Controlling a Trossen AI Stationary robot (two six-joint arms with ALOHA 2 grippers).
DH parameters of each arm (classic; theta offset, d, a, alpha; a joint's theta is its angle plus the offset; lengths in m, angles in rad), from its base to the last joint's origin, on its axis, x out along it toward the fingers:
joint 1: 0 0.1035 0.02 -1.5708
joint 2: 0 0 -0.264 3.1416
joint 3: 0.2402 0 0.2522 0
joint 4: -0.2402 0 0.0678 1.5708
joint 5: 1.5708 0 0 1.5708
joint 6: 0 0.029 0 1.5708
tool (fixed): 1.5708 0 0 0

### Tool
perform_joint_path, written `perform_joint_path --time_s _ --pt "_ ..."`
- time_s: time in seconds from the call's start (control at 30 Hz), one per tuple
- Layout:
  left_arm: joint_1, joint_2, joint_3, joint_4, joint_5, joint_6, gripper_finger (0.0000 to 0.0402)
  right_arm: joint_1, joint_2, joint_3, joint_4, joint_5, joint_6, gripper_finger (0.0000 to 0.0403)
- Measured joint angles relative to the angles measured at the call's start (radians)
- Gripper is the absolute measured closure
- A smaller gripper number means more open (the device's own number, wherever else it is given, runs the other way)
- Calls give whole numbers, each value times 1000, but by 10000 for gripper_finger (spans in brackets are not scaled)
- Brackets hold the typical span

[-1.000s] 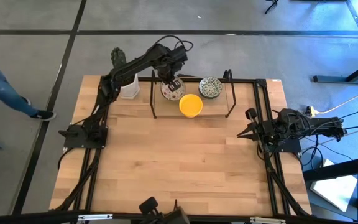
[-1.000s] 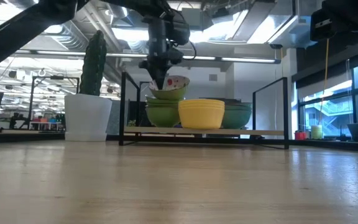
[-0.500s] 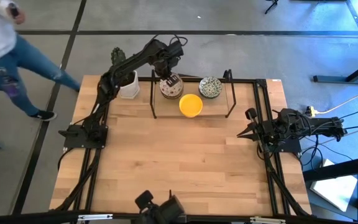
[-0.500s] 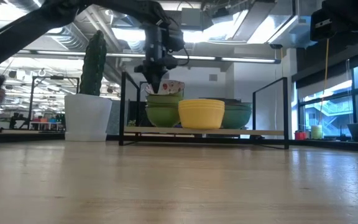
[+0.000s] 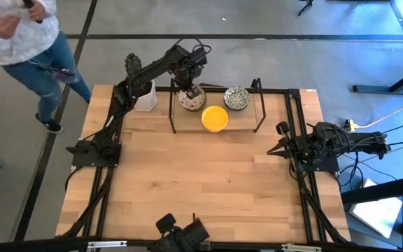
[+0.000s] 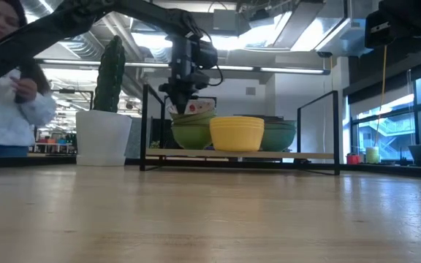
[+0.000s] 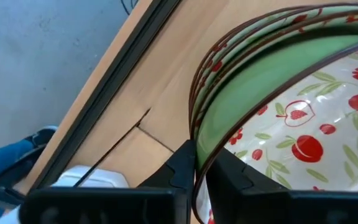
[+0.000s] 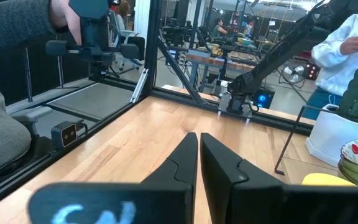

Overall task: Pick & Place Mini bowls
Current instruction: Stack the green bowl on top of the green bowls on the shelf

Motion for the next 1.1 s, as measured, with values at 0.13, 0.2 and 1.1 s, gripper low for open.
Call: perform_joint_path --time_s 0.13,0.2,1.1 --pt "-10 2 -2 22 -3 23 362 0 0 0 0 0 -1 381" --pt "-13 2 -2 42 -16 29 356 0 0 0 0 0 -1 381" --pt "-111 -14 56 137 -186 171 290 0 0 0 -1 0 0 381"
